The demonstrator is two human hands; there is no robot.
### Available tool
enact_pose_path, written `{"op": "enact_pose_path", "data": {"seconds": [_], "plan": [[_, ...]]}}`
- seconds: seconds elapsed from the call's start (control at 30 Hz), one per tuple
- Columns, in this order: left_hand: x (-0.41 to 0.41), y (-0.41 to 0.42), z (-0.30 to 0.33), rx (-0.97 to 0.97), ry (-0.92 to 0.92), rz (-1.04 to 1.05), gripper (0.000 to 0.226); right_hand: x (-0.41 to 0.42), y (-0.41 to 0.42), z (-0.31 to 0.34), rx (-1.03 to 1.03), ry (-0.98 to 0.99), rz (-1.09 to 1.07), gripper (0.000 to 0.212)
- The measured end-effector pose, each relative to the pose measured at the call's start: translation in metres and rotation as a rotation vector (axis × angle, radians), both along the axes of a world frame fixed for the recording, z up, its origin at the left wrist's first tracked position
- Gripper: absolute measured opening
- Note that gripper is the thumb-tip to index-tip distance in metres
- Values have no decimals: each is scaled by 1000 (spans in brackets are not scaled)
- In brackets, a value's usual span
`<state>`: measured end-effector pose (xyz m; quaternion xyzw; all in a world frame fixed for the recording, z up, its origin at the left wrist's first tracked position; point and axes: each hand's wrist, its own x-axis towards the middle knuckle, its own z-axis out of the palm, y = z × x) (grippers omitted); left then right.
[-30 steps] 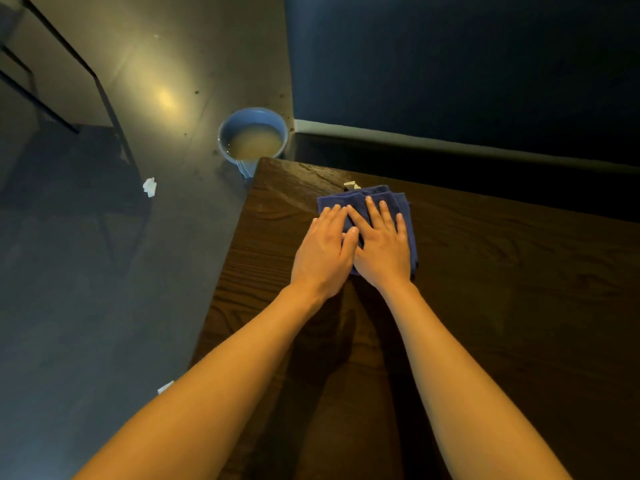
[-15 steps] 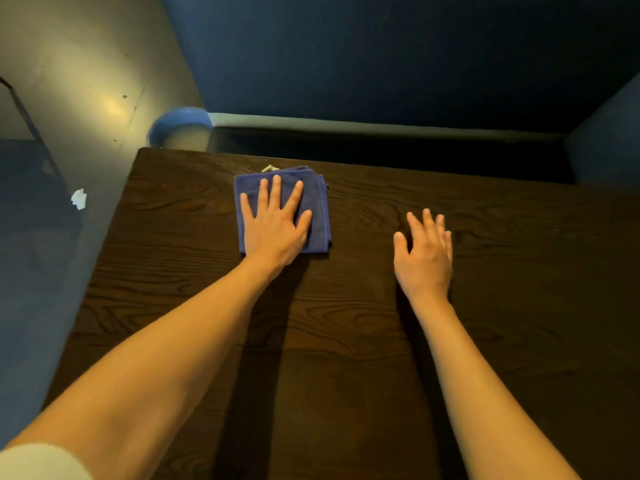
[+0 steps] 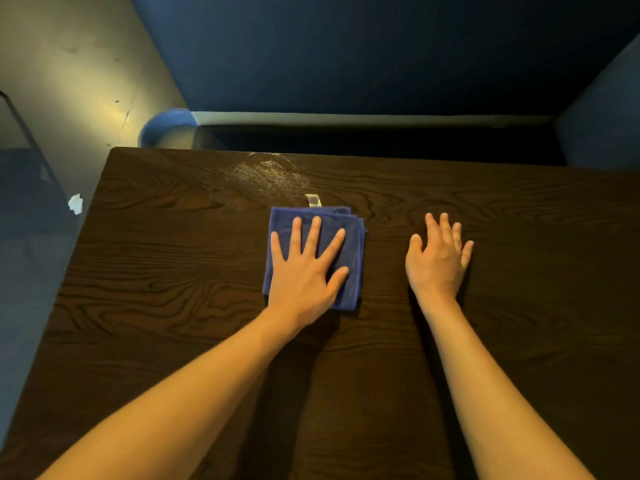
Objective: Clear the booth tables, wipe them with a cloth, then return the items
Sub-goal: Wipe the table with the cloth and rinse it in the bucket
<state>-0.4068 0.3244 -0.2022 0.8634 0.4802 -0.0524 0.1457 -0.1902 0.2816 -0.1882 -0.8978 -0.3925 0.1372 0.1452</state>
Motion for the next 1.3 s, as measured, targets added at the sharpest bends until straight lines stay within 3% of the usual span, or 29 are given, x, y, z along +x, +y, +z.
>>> {"op": "enact_pose_path", "data": {"seconds": [0.17,0.33,0.47,0.93,1.03,1.3], "plan": [[0,28,-1,-15,1,6,69,7,-7,-1,-27,-19,61,51],[42,102,-3,17,-27,115,67,17,-9,-5,-26,-1,98,53],[69,118,-9,54,-22,192,65,19,-13,-8,-15,14,117,53],[27,-82,2,-18,36,-165,66,23,-17,-4,-61,35,186,54],[25,-54,1,-15,23,-199,65,26,-17,-5,-69,28,205,54],[76,83,-4,49,8,105,64,27,-18,-7,-85,22,214,53]]}}
